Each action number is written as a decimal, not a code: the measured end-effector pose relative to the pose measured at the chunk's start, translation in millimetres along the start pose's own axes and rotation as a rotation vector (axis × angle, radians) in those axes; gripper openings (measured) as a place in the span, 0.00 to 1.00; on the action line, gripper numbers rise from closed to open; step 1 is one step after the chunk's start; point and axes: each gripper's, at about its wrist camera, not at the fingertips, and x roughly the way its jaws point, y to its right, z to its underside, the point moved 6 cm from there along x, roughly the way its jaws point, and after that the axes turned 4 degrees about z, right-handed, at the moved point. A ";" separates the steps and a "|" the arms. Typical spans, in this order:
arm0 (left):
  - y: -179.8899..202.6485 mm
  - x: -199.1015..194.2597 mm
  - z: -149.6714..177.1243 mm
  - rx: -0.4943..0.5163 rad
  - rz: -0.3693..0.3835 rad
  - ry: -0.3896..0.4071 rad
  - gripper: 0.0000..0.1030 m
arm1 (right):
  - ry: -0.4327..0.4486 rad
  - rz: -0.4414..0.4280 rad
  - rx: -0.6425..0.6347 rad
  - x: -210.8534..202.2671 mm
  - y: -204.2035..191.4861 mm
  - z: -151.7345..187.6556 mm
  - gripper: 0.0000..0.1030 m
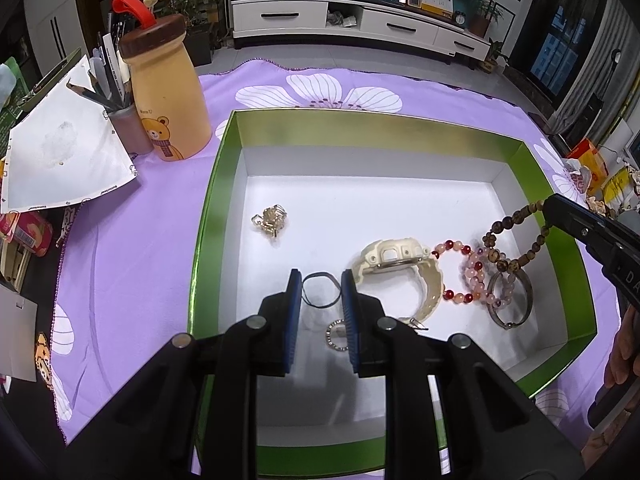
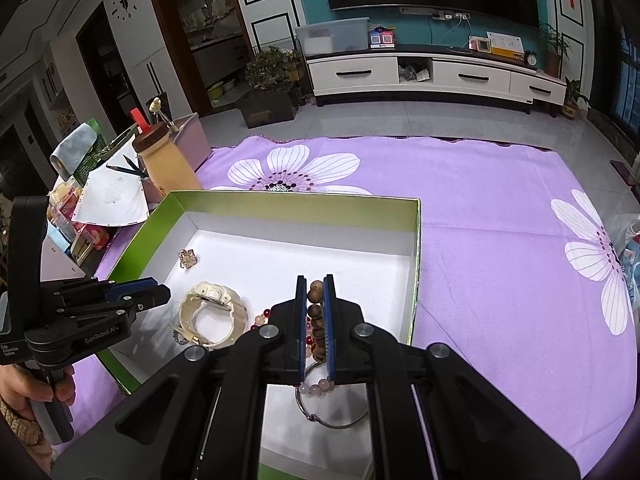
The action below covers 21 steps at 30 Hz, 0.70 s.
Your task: Organize jewelry
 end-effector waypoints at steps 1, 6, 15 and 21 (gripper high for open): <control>0.4 0.3 0.1 0.001 0.000 -0.002 0.19 | -0.001 0.001 0.001 0.0 0.6 0.3 0.07; 1.4 3.5 1.5 0.003 0.001 -0.011 0.19 | -0.007 0.002 0.001 2.3 -0.5 0.0 0.07; 2.1 9.3 1.9 0.009 -0.004 -0.027 0.19 | -0.020 0.004 0.004 6.1 -0.2 2.0 0.07; 2.4 11.9 1.0 0.015 -0.013 -0.032 0.19 | -0.025 0.004 0.004 7.4 0.5 2.6 0.07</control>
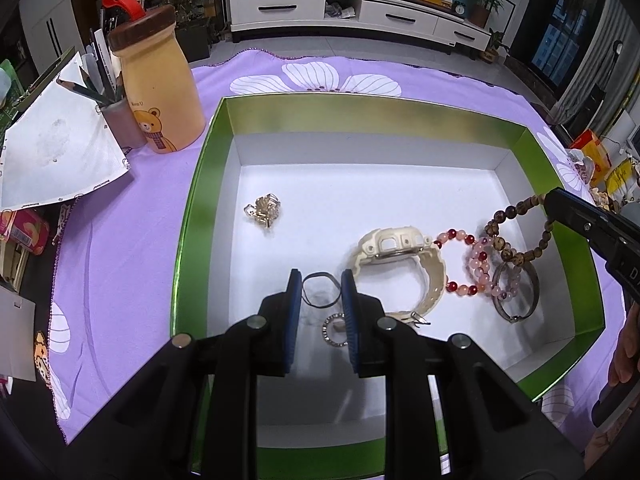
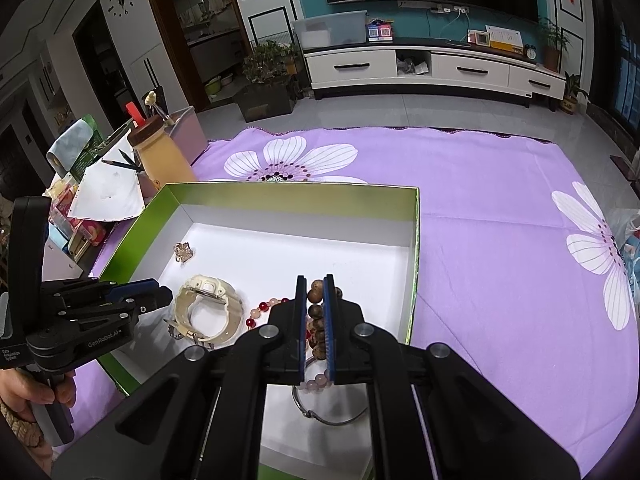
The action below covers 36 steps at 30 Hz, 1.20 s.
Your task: Organize jewelry
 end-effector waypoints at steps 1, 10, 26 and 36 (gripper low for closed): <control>-0.2 0.4 -0.2 0.001 -0.002 -0.001 0.19 | -0.001 0.000 0.000 0.2 -0.3 0.3 0.07; 1.1 1.8 0.0 0.005 -0.009 -0.007 0.19 | -0.007 0.003 -0.005 1.5 -0.9 2.1 0.07; 1.0 1.6 0.6 0.007 -0.010 -0.009 0.19 | -0.009 0.004 -0.004 2.8 -1.4 2.6 0.07; 2.1 4.1 2.3 0.009 -0.013 -0.013 0.19 | -0.013 0.009 -0.006 5.0 -1.4 5.5 0.07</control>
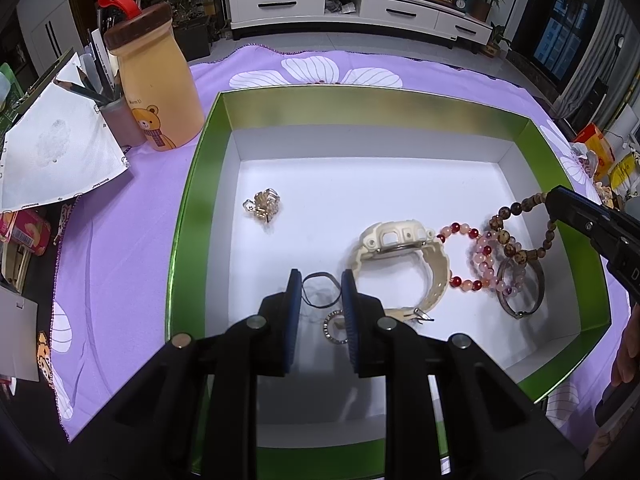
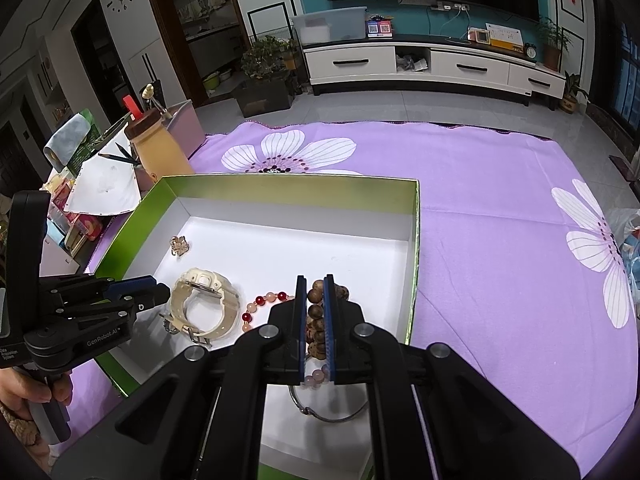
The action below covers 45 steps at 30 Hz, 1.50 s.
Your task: Organize jewelry
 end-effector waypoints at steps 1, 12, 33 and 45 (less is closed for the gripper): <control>0.0 0.0 0.5 -0.001 0.001 0.000 0.19 | -0.001 0.001 0.000 0.1 -0.4 0.2 0.07; -0.1 0.2 0.5 -0.001 0.001 0.000 0.19 | -0.011 0.001 0.001 1.9 -0.5 1.4 0.07; 20.2 -36.2 1.2 -0.009 0.074 0.095 0.73 | 0.098 -0.019 0.031 -53.8 -3.8 0.3 0.40; 15.3 -95.4 15.6 -0.068 0.095 0.190 0.90 | 0.168 -0.053 0.032 -110.8 -11.7 29.0 0.44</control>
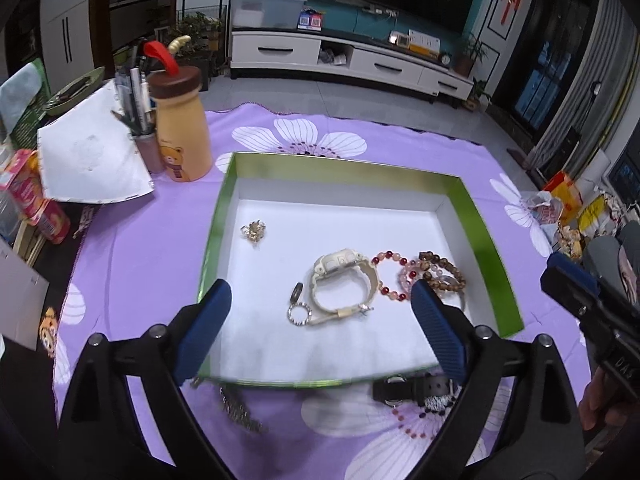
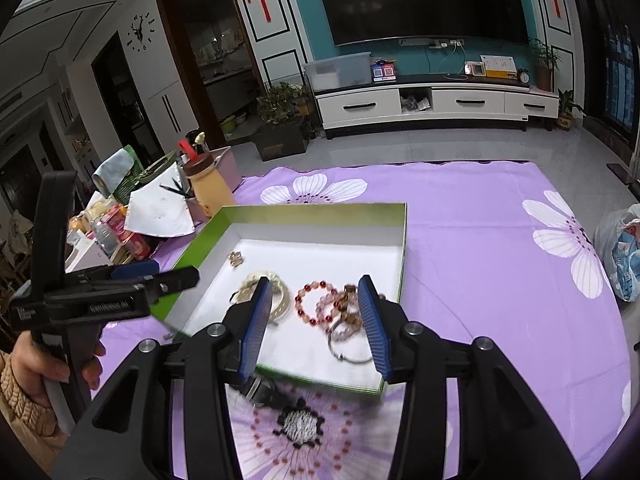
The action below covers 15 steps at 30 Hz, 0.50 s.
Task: Organize jewelry
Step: 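Withdraw both tools from the box toward the black watch and silver chain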
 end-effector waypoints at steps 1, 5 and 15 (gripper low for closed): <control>-0.8 -6.2 2.8 -0.003 -0.004 0.006 0.91 | 0.000 -0.003 -0.002 -5.1 -1.5 4.1 0.44; -2.3 -28.9 14.8 -0.001 -0.016 0.026 0.91 | -0.010 -0.016 -0.010 -18.3 -9.2 17.0 0.44; -6.4 -67.8 71.0 -0.018 -0.032 0.052 0.93 | -0.055 -0.014 -0.016 -39.3 -18.5 60.8 0.44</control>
